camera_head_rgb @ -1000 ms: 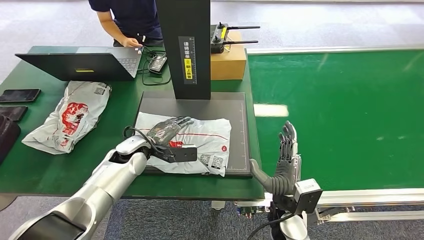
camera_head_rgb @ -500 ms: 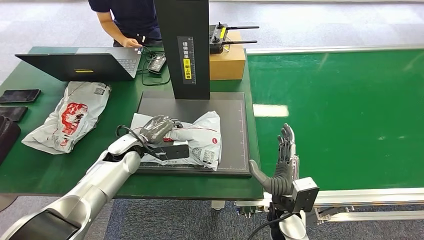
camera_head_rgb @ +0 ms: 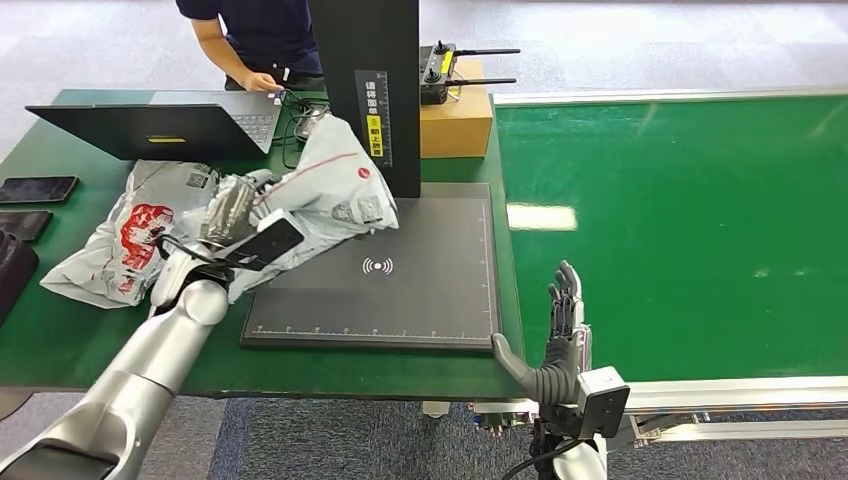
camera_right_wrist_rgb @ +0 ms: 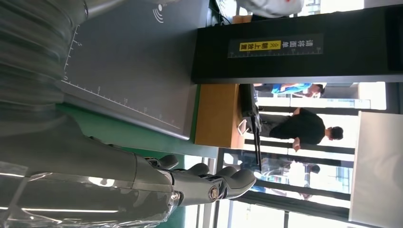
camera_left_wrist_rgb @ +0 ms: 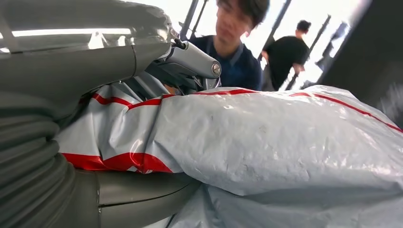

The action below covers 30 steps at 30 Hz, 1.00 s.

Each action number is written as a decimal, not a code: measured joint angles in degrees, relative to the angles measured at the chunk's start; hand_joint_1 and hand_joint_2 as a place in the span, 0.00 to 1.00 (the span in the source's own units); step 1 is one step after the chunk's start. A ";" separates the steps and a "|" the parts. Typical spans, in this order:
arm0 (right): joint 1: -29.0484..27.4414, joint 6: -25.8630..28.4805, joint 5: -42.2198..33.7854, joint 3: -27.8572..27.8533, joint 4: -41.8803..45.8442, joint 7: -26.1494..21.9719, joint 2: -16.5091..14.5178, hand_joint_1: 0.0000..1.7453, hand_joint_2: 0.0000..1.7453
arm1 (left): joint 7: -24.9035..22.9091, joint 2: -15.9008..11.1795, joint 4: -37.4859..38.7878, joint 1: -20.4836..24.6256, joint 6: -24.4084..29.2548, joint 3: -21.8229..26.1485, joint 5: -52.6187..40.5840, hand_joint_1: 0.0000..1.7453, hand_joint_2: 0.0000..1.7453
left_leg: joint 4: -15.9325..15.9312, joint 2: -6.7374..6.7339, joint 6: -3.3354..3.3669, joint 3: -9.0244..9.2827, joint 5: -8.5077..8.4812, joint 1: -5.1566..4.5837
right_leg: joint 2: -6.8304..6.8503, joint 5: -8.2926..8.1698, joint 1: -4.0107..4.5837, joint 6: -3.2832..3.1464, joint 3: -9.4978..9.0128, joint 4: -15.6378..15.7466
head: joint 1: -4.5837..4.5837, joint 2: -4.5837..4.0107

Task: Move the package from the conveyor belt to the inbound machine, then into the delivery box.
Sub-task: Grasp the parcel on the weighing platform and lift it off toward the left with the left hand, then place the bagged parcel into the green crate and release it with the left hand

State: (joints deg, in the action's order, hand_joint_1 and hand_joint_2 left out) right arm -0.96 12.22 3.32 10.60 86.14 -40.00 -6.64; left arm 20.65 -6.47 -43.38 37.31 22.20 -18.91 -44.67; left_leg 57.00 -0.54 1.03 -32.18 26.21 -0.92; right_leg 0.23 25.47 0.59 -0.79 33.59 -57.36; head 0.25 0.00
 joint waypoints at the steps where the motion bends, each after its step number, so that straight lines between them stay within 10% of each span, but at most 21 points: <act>1: 0.00 0.02 -0.01 -0.01 -0.02 0.00 -0.07 0.00 1.00 | -0.02 -0.35 -0.75 0.05 0.33 1.05 0.68 1.00 1.00 | 0.00 0.00 0.00 -0.01 0.00 0.00 | 0.00 0.00 0.00 0.00 0.01 0.00 | 0.01 0.00; 26: 0.24 1.18 -1.07 0.01 -0.63 0.00 -0.48 0.00 1.00 | -10.40 -17.27 14.31 12.62 13.67 24.57 2.34 0.97 1.00 | 0.00 -0.10 -0.09 -0.28 -0.05 0.08 | -0.14 0.03 0.10 -0.08 0.31 -0.07 | 0.01 0.00; 27: 0.24 1.22 -1.07 0.01 -0.63 0.00 -0.49 0.00 1.00 | -11.71 -17.83 14.96 13.00 14.02 24.91 1.34 0.88 1.00 | 0.00 -0.09 -0.09 -0.28 -0.05 0.08 | -0.13 0.03 0.10 -0.08 0.31 -0.07 | 0.01 0.00; 30: 0.25 1.26 -1.08 0.01 -0.64 0.00 -0.53 0.00 1.00 | -15.96 -19.25 16.66 14.04 14.60 25.43 -2.04 0.18 1.00 | 0.00 -0.08 -0.09 -0.29 -0.05 0.07 | -0.12 0.03 0.09 -0.08 0.31 -0.07 | 0.01 0.00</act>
State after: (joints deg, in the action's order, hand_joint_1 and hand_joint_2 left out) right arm -0.71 13.49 2.25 10.60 85.50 -40.00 -7.17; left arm 4.69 -25.72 -26.72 51.35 36.79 6.51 -46.71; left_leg 57.00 -0.62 0.94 -32.47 26.16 -0.85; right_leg 0.11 25.50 0.68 -0.87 33.89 -57.42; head 0.25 0.00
